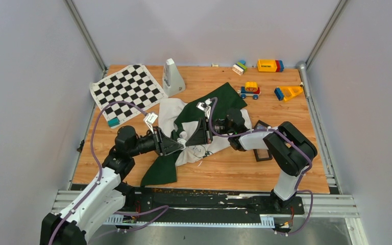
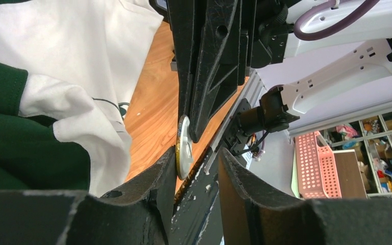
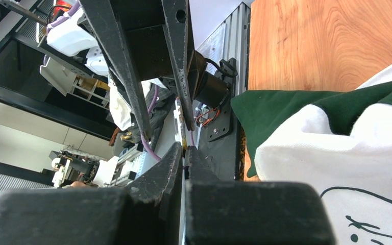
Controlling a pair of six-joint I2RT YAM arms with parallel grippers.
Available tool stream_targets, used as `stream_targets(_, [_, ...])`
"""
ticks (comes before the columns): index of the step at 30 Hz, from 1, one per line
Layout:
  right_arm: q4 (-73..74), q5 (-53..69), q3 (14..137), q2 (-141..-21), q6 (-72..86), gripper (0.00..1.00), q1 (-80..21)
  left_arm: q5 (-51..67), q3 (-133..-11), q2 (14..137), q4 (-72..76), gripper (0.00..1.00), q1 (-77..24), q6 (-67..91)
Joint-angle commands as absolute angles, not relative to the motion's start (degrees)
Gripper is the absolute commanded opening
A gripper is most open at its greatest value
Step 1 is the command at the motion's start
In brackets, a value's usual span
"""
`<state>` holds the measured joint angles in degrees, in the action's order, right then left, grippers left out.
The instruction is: Remove the brooch from the garment
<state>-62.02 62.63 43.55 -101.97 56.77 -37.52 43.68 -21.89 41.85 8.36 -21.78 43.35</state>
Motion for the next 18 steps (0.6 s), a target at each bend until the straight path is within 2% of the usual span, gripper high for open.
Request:
stream_targets(1, [-65.47, 63.37, 44.65, -102.36, 57.66, 0.00, -36.92, 45.07, -21.71, 39.26, 9.88, 0.41, -20.83, 43.86])
stream_targets(3, [-65.65, 63.46, 44.65, -102.39, 57.81, 0.00, -36.84, 45.04, -21.57, 38.54, 9.63, 0.37, -20.54, 43.86])
stream_targets(5, [-65.85, 63.48, 44.65, -102.48, 57.93, 0.00, -36.78, 44.87, -21.54, 38.39, 9.64, 0.27, -20.42, 43.93])
stream_targets(12, [-66.07, 63.54, 44.60, -102.58, 58.07, 0.00, -36.83, 45.08, -21.69, 39.33, 10.24, 0.13, -20.39, 43.97])
stream_targets(14, [-66.09, 63.56, 44.65, -102.57, 58.08, 0.00, -36.80, 45.11, -21.75, 39.60, 10.27, 0.02, -20.39, 43.88])
stream_targets(16, [-66.09, 63.59, 44.56, -102.48, 58.05, 0.00, -36.78, 44.71, -21.85, 39.62, 9.63, 0.00, -20.39, 43.40])
stream_targets(17, [-66.09, 63.53, 44.44, -102.36, 57.97, 0.08, -36.75, 44.46, -22.00, 39.55, 9.12, 0.00, -20.39, 43.10])
stream_targets(18, [-66.05, 63.21, 44.20, -102.20, 57.93, 0.22, -36.74, 43.39, -22.46, 39.55, 7.29, 0.00, -20.39, 42.09])
